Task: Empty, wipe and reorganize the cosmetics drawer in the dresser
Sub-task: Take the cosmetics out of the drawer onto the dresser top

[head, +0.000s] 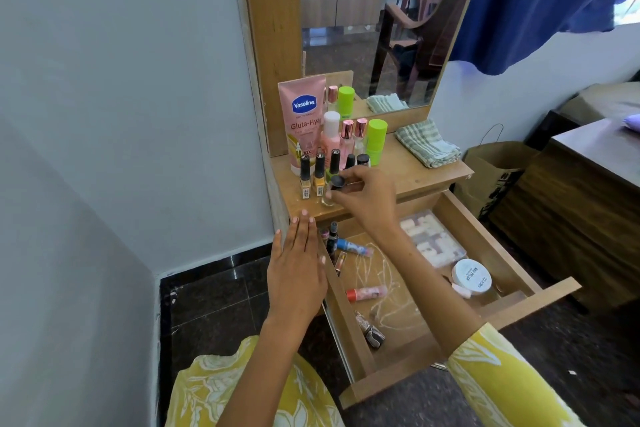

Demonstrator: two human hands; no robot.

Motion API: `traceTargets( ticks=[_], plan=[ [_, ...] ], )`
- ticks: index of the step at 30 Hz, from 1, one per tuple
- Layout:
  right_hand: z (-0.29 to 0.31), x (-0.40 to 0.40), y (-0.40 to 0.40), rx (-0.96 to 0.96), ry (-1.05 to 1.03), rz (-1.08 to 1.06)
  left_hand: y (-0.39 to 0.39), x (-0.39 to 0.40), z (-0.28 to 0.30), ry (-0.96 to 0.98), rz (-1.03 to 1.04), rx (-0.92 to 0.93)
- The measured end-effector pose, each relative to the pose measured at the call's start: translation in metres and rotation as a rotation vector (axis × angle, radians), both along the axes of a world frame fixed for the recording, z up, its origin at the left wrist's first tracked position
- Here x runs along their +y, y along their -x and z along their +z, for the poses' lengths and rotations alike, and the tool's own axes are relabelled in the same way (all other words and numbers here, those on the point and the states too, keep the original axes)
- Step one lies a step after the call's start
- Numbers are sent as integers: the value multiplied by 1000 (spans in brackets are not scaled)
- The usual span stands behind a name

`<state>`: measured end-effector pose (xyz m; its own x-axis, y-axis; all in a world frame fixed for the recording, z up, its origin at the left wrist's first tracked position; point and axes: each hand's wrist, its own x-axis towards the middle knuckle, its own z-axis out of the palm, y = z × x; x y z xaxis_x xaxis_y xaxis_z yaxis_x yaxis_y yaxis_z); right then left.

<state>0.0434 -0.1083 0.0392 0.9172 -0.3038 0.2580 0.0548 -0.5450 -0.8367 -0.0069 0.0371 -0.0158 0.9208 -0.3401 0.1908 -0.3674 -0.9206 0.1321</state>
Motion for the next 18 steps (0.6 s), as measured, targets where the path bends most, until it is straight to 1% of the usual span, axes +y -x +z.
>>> traceTargets(
  ticks=[6,9,13,15,18],
  plan=[
    [-13,24,-2,-54,43,15,3,9,4,-28,1,-18],
    [-16,24,0,-38,59,22,3,8,4,-30,9,-11],
    [-20,6,15,30,202,23,2,5,4,-17,14,-7],
    [-20,-10,27,119,330,98,2,5,3,-3,10,-6],
    [-25,-31,49,447,581,378,1,5,2,-2,3,-5]
  ],
)
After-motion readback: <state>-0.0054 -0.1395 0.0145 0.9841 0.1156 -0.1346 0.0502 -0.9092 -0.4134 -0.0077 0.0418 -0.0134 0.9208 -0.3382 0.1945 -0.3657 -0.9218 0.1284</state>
